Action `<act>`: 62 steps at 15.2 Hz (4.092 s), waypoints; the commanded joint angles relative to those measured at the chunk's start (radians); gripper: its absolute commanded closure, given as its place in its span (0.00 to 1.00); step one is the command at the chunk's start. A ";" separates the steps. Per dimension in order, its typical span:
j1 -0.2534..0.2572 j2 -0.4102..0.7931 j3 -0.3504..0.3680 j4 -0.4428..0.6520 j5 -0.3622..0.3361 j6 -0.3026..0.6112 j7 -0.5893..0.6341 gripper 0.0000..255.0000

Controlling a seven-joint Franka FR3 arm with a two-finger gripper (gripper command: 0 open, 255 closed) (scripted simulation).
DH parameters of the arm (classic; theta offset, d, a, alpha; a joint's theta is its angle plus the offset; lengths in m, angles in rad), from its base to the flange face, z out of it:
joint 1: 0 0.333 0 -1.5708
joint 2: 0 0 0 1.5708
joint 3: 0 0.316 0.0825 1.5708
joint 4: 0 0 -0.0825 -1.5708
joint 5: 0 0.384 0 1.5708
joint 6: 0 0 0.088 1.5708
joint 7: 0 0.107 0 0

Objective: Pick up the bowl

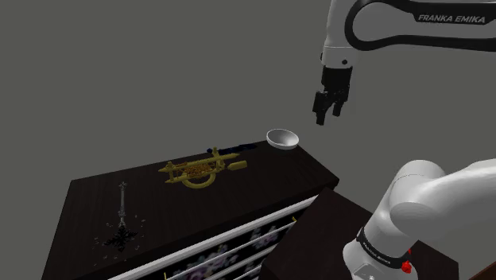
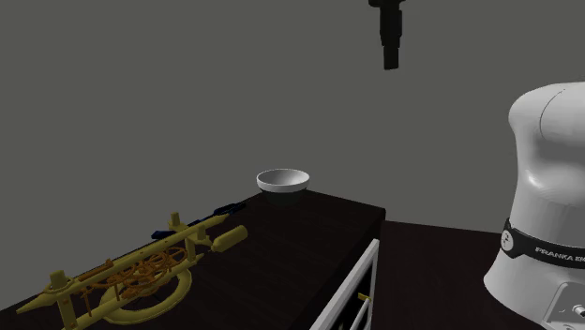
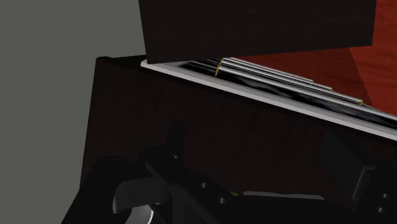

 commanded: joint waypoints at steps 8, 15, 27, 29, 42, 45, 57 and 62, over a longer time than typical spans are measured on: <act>-0.020 0.180 -0.079 -0.027 -0.058 0.217 -0.069 0.00; -0.033 0.409 -0.152 0.014 -0.086 0.417 -0.138 0.00; -0.066 0.864 -0.231 0.237 -0.026 0.664 -0.283 0.00; -0.078 0.943 -0.234 0.293 -0.005 0.689 -0.309 0.00; -0.160 1.330 -0.210 0.604 0.085 0.771 -0.404 0.00; -0.164 1.356 -0.206 0.601 0.090 0.799 -0.403 0.00; -0.164 1.361 -0.206 0.601 0.091 0.804 -0.403 1.00; -0.159 1.318 -0.212 0.606 0.083 0.757 -0.405 1.00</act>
